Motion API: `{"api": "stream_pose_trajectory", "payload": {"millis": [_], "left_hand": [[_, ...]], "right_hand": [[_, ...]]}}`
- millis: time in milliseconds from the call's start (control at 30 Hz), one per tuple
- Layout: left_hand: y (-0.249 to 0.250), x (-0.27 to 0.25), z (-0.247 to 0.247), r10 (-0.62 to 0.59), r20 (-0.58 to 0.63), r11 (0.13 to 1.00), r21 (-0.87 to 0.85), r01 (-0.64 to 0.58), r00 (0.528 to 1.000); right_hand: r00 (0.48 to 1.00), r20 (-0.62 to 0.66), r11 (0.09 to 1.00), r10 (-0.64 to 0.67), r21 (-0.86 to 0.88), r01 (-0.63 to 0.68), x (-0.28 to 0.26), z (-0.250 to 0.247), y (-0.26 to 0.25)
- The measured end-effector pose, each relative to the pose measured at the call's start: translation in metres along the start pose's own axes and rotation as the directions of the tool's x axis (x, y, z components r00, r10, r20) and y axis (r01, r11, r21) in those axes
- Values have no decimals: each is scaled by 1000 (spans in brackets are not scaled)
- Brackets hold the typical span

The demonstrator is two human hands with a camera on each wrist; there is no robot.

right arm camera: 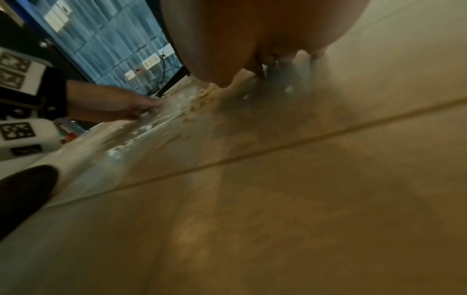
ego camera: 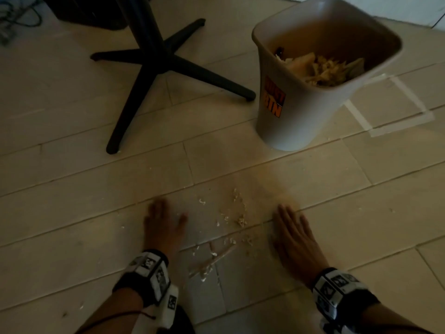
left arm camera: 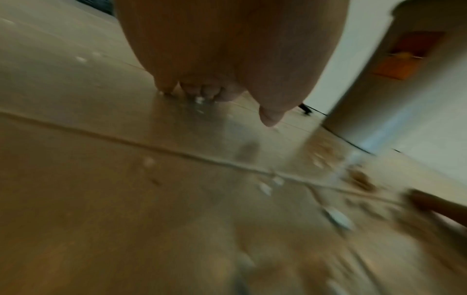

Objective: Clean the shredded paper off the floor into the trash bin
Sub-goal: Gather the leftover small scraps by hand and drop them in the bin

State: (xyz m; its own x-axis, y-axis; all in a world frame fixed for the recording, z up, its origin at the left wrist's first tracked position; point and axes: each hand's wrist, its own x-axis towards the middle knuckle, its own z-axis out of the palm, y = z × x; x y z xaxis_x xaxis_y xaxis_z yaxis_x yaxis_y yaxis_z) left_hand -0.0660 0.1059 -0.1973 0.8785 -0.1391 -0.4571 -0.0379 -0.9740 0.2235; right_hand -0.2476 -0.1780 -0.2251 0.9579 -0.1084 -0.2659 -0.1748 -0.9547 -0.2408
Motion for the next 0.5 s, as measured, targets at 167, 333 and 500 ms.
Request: {"api": "stream_pose_trajectory", "payload": {"millis": [167, 333, 500], "left_hand": [[56, -68, 43, 464, 232, 861, 108, -496, 855], [68, -51, 19, 477, 46, 879, -46, -475, 878], [78, 19, -6, 399, 176, 908, 66, -415, 900]], "right_hand": [[977, 72, 977, -203, -49, 206, -21, 13, -36], [999, 43, 999, -25, 27, 24, -20, -4, -23], [999, 39, 999, 4, 39, -5, 21, -23, 1]]}}
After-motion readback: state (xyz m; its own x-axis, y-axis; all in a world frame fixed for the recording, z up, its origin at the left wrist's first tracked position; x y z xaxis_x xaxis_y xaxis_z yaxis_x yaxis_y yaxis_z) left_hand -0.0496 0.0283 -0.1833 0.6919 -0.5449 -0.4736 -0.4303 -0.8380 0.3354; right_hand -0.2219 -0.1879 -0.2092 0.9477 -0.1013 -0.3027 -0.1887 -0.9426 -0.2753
